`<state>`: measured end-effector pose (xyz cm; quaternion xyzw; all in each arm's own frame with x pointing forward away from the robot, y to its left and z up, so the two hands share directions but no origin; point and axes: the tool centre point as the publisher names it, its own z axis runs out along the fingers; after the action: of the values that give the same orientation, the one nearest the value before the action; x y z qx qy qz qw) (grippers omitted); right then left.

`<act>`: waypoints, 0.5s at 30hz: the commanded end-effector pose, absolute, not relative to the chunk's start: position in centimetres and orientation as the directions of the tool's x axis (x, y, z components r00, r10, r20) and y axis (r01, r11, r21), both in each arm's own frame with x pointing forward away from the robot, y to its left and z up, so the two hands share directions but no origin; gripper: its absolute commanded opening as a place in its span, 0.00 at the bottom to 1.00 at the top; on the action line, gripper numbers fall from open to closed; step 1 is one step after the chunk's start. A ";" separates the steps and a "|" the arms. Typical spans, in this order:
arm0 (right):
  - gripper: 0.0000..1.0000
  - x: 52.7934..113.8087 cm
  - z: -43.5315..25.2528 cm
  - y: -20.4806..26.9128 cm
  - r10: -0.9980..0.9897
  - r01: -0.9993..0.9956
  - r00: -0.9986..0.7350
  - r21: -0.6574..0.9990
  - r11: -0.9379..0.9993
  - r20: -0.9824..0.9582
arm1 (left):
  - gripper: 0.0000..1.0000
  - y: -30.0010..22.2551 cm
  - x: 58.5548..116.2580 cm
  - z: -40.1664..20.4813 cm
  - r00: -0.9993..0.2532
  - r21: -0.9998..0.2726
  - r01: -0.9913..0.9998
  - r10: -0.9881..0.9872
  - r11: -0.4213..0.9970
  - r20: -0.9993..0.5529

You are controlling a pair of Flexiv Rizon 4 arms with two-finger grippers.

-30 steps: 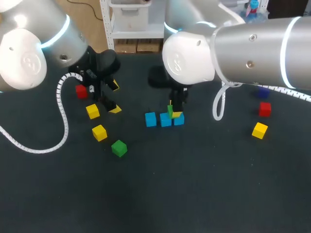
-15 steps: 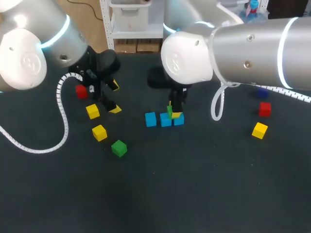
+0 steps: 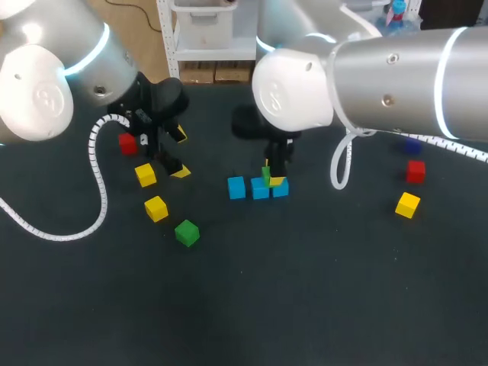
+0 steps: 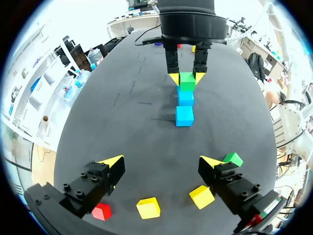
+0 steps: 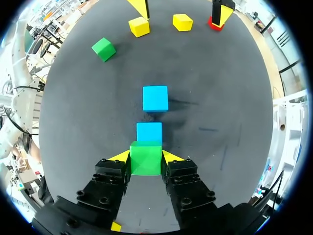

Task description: Place the blue cubes, place green cubes on the blue cubes, place the yellow cubes on the green cubes, then place the red cubes on the yellow cubes, and place purple cube on the red cubes.

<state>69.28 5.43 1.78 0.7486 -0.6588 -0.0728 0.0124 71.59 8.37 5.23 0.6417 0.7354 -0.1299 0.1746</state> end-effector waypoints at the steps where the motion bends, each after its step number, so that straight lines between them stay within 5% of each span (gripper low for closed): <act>1: 0.00 69.5 1.4 5.6 -0.988 -0.984 0.121 0.120 -0.132 -0.093 | 1.00 8.5 71.6 5.2 -0.112 0.034 0.990 0.897 0.139 -0.428; 15: 0.00 69.3 1.3 5.4 -0.989 -0.984 0.115 0.124 -0.126 -0.095 | 1.00 8.5 71.6 5.2 -0.112 0.034 0.990 0.897 0.139 -0.428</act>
<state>69.30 5.38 1.76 0.7464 -0.6610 -0.0759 0.0151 71.59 8.37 5.23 0.6417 0.7354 -0.1299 0.1746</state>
